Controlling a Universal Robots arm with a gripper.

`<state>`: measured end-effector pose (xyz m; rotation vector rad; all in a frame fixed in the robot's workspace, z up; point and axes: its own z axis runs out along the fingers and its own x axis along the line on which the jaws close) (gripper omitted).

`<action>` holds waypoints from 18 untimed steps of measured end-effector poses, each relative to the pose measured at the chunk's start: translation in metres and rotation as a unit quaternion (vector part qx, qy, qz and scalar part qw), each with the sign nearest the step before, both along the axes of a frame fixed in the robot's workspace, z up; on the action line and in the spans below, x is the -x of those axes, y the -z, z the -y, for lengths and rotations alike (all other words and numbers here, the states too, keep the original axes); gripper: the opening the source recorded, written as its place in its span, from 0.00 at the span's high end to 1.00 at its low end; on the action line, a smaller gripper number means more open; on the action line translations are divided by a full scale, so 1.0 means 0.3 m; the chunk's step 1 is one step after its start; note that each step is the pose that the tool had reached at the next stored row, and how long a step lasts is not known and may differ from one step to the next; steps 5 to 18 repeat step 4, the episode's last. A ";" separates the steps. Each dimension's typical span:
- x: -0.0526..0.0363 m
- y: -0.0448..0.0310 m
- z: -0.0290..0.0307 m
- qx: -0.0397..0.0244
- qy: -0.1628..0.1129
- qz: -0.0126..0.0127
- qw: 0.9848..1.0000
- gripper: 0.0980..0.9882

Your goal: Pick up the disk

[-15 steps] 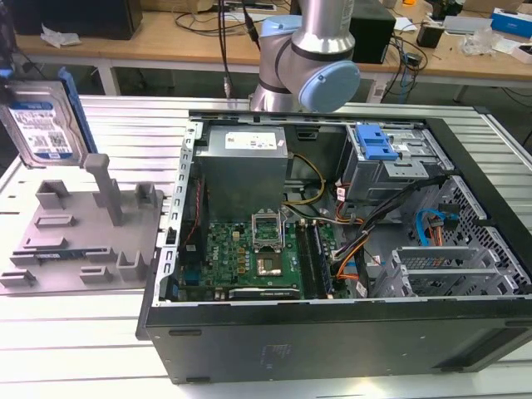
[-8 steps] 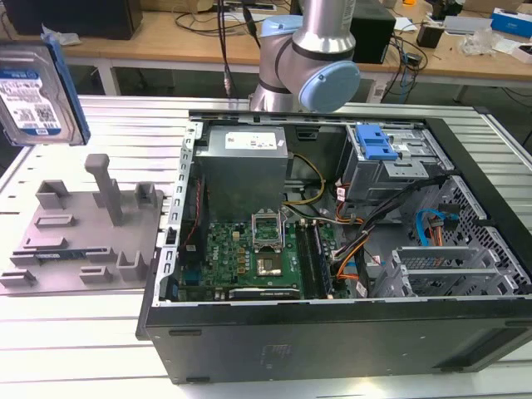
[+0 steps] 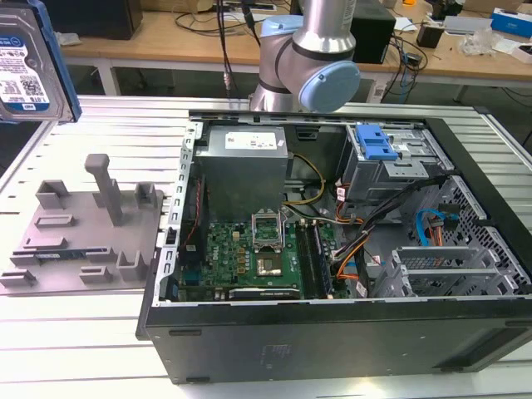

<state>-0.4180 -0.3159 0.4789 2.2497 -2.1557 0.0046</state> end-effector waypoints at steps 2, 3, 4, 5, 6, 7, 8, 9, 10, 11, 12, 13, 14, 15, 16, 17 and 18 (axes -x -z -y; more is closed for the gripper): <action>0.000 0.000 0.001 0.000 0.000 0.000 1.000 0.70; 0.000 0.000 0.001 0.000 0.000 0.000 1.000 0.70; 0.000 0.000 0.001 0.000 0.000 0.000 1.000 0.70; 0.000 0.000 0.001 0.000 0.000 0.000 1.000 0.70; 0.000 0.000 0.001 0.000 0.000 0.000 1.000 0.70; 0.000 0.000 0.001 0.000 0.000 0.000 1.000 0.70; 0.000 0.000 0.001 0.000 0.000 0.000 1.000 0.70; 0.000 0.000 0.001 0.000 0.000 0.000 1.000 0.70; 0.000 0.000 0.001 0.000 0.000 0.000 1.000 0.70; 0.000 0.000 0.001 0.000 0.000 0.000 1.000 0.70; 0.000 0.000 0.001 0.000 0.000 0.000 1.000 0.70; 0.000 0.000 0.001 0.000 0.000 0.000 1.000 0.70; 0.000 0.000 0.001 0.000 0.000 0.000 1.000 0.70; 0.000 0.000 0.001 0.000 0.000 0.000 1.000 0.70; 0.000 0.000 0.001 0.000 0.000 0.000 1.000 0.70; 0.000 0.000 0.001 0.000 0.000 0.000 1.000 0.70; 0.000 0.000 0.001 0.000 0.000 0.000 1.000 0.70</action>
